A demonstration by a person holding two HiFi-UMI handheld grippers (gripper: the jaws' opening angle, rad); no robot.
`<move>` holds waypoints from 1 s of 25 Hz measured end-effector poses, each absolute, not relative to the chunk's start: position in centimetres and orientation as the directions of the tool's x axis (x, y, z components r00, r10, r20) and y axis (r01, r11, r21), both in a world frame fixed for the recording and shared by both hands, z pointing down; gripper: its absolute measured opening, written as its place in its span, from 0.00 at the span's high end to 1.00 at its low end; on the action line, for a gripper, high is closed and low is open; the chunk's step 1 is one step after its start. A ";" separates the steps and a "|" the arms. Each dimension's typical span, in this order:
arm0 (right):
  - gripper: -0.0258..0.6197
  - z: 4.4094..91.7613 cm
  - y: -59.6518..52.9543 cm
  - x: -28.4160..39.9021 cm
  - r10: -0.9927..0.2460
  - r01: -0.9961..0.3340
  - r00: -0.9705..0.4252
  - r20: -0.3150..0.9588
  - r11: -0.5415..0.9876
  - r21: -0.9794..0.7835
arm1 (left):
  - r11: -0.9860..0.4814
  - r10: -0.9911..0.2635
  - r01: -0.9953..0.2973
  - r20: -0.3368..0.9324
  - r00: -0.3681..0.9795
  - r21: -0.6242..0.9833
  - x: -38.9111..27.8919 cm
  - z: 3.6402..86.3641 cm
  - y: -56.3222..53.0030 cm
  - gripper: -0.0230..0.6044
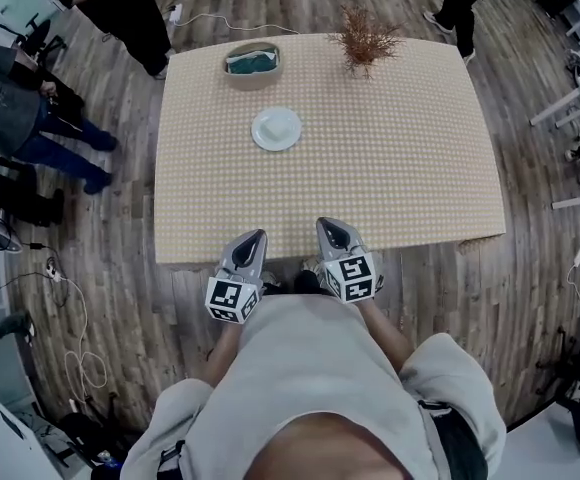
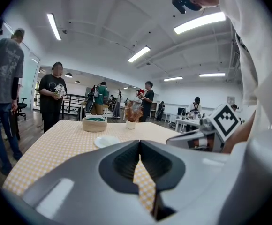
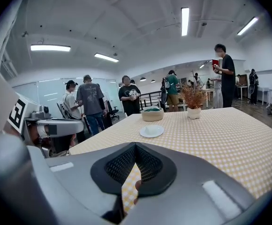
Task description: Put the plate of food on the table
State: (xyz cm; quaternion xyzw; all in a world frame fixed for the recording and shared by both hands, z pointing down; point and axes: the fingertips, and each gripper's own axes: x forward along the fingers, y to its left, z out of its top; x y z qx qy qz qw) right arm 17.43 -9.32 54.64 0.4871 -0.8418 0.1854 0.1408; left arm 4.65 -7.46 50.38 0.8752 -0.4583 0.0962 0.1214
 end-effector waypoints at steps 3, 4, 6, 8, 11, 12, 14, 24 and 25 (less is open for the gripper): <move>0.96 54.0 -8.0 16.5 -0.771 -0.871 -0.486 0.411 0.468 -0.151 | -0.557 -0.778 -0.822 0.271 0.567 0.120 4.3 50.1 -7.4 0.95; 0.96 54.1 -7.6 16.2 -0.769 -0.870 -0.486 0.415 0.472 -0.144 | -0.558 -0.779 -0.821 0.266 0.568 0.120 4.2 50.0 -7.4 0.95; 0.96 54.4 -6.8 15.5 -0.762 -0.868 -0.487 0.426 0.475 -0.142 | -0.558 -0.782 -0.821 0.255 0.569 0.122 3.8 49.9 -7.2 0.95; 0.96 54.4 -6.2 14.7 -0.759 -0.869 -0.485 0.435 0.474 -0.142 | -0.557 -0.784 -0.821 0.247 0.569 0.124 3.2 49.7 -6.9 0.95; 0.96 54.3 -5.3 13.8 -0.759 -0.873 -0.476 0.444 0.470 -0.131 | -0.558 -0.785 -0.820 0.238 0.571 0.127 2.2 49.3 -6.0 0.95; 0.96 54.3 -4.9 13.5 -0.761 -0.876 -0.470 0.448 0.466 -0.128 | -0.560 -0.785 -0.819 0.236 0.573 0.127 1.8 49.3 -5.7 0.95; 0.96 54.7 -4.1 12.6 -0.763 -0.881 -0.459 0.455 0.455 -0.128 | -0.566 -0.782 -0.815 0.232 0.579 0.125 0.7 49.3 -4.8 0.95; 0.96 55.3 1.1 9.2 -0.772 -0.901 -0.421 0.477 0.414 -0.126 | -0.600 -0.758 -0.790 0.229 0.611 0.125 -3.1 49.8 0.9 0.95; 0.96 55.3 1.5 8.8 -0.772 -0.902 -0.419 0.477 0.413 -0.124 | -0.601 -0.755 -0.789 0.233 0.613 0.126 -3.4 49.9 1.4 0.95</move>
